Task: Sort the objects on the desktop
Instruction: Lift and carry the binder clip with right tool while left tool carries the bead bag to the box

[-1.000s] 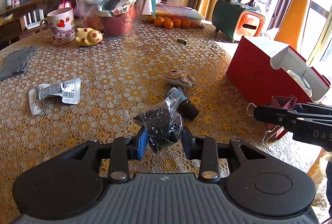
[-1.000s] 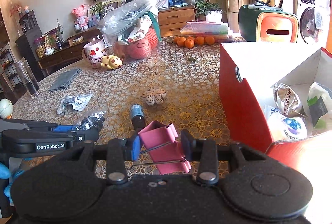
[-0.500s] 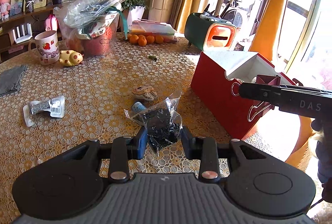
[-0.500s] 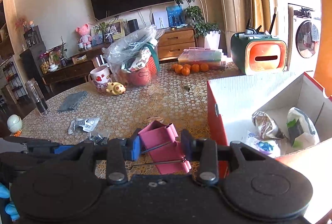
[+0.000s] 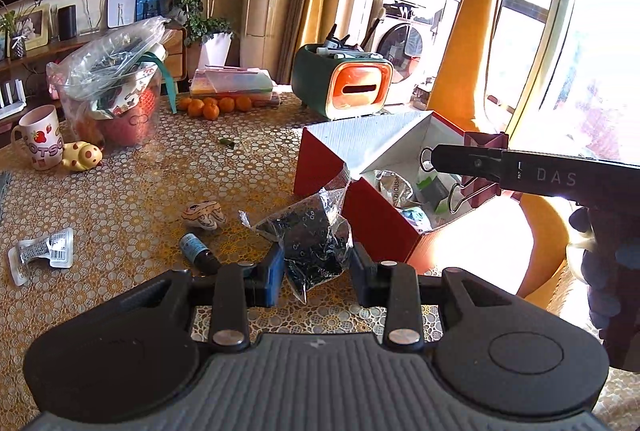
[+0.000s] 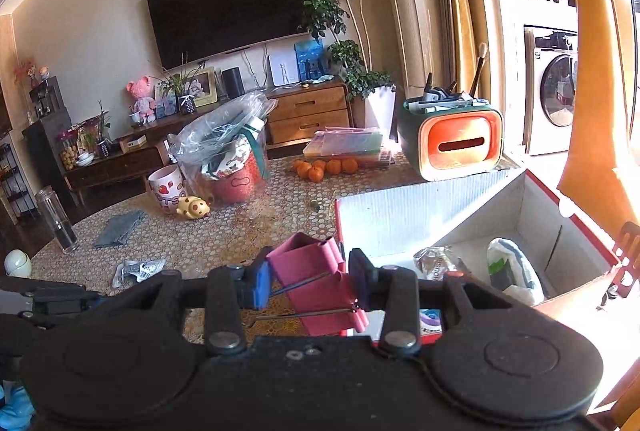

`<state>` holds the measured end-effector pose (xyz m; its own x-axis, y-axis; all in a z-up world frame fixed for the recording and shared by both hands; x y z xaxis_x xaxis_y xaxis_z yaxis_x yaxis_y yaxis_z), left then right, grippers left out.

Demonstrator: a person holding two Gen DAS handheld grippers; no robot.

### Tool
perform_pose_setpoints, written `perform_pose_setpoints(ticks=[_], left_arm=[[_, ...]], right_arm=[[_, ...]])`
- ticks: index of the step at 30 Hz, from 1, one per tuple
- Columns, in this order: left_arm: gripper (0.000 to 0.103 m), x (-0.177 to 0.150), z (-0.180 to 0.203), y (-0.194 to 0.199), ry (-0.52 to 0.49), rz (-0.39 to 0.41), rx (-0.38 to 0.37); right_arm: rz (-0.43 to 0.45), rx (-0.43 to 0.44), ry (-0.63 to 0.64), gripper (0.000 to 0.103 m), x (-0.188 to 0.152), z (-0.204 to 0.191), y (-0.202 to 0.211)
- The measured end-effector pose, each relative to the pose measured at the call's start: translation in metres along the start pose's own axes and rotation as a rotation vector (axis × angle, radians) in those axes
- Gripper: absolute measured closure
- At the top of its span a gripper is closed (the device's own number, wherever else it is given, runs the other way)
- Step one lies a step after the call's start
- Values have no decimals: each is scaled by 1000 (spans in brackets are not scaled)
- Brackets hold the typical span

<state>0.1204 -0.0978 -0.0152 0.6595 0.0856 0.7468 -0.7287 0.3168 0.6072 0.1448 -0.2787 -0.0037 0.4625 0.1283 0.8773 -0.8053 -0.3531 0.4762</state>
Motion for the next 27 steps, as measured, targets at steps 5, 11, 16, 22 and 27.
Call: perform_pose_setpoints(ticks=[5,11,16,22,27], left_arm=[[70,6,21,-8,-28,-1,-25],[70,13,48,-21,-66,-7,-54],[70,19,71,-36,-98,-17,-79],[70,24,97,-56,-147,-27,-103],[70,27,114,-73,-178,-43,-113]], right_arm=[[7,-24,-17,64,0,21,6],[7,-54,-34,64,-2,45,9],[9,-82,-50,64,-4,65,10],[5,-103,-77,64,-6,89,8],[3,-118,-88,64,-6,105,4]])
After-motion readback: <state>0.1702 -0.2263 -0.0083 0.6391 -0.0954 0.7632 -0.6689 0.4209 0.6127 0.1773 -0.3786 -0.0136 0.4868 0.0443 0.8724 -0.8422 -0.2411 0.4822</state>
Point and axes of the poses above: each gripper's, at about its wrist camera, not at the fingertips, and y roughly against the way its jaws point, z to its right, x to its top, the point moved 3 cm from there along -y, roughly the way its jaws point, and after that the axes turned 9 degrees about y, right-handed, at the moved point
